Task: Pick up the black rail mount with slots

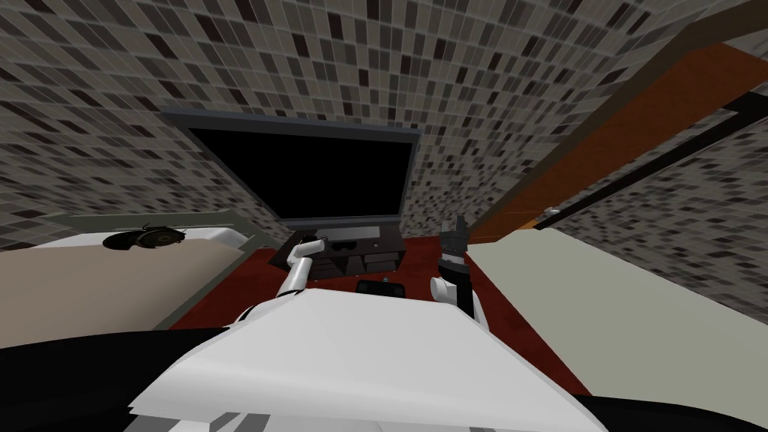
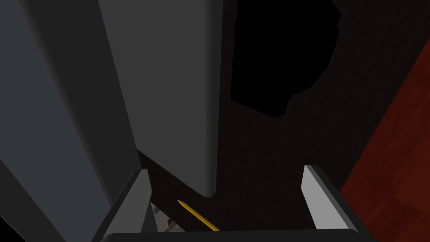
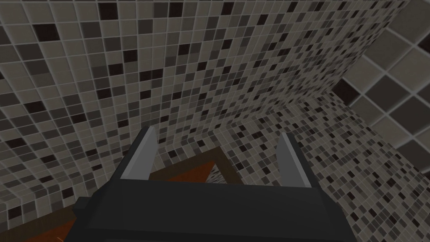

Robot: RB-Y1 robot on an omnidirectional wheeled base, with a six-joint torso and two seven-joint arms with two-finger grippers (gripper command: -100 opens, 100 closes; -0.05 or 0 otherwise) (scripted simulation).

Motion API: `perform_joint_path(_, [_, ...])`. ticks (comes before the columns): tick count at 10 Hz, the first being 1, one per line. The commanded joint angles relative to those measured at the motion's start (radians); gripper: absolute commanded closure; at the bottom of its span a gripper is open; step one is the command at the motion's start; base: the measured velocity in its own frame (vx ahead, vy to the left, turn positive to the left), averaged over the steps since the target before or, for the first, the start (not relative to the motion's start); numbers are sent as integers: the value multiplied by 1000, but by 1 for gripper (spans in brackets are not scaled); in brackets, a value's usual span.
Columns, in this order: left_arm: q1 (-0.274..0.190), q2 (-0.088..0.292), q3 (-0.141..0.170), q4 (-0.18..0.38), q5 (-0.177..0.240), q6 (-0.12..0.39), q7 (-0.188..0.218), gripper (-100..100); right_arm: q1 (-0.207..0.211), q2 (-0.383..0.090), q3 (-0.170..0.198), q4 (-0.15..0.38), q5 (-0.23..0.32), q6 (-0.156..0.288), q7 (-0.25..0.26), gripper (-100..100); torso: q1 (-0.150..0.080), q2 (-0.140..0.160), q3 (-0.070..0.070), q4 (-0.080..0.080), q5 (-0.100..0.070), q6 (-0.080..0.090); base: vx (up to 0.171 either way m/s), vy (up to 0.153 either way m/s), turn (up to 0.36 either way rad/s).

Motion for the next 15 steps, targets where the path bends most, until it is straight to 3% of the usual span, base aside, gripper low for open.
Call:
perform_joint_path(1, [-24, 13, 5, 50, -1, 49, -12, -100, 0, 0, 0, 0, 0, 0, 0, 0, 0, 0, 0, 0, 0, 0, 104, -147, 25])
perform_joint_path(2, [-24, 13, 5, 60, -1, 49, -12, -100, 0, 0, 0, 0, 0, 0, 0, 0, -4, -1, -1, 0, -1, 0, 65, -121, 21])
perform_joint_path(5, [-62, 37, 14, 146, -2, 129, -30, -100, 0, 0, 0, 0, 0, 0, 0, 0, -2, -2, -1, 0, 0, 0, 94, -115, 14])
perform_joint_path(10, [-102, 64, 24, 223, -1, 201, -46, -100, 0, 0, 0, 0, 0, 0, 0, 0, 0, 1, 1, 0, 0, 0, 58, -79, 8])
perform_joint_path(11, [-97, 61, 23, 215, -1, 187, -44, -100, 0, 0, 0, 0, 0, 0, 0, 0, 1, 0, 0, 0, 0, 0, 36, -32, 3])
perform_joint_path(12, [-99, 61, 23, 217, -2, 191, -44, 0, 0, 0, 0, 0, 0, 0, 0, 0, 3, 2, 1, 0, 0, 0, 6, -7, 0])
perform_joint_path(13, [-95, 54, 13, 242, -3, 157, -37, -100, 0, 0, 0, 0, 0, 0, 0, 0, 5, 4, 2, 1, 1, 0, 19, 19, 12])
perform_joint_path(15, [-90, 48, 3, 267, -5, 124, -30, -100, 0, 0, 0, 0, 0, 0, 0, 0, 8, 3, 2, 1, 2, 0, 31, 39, 4])
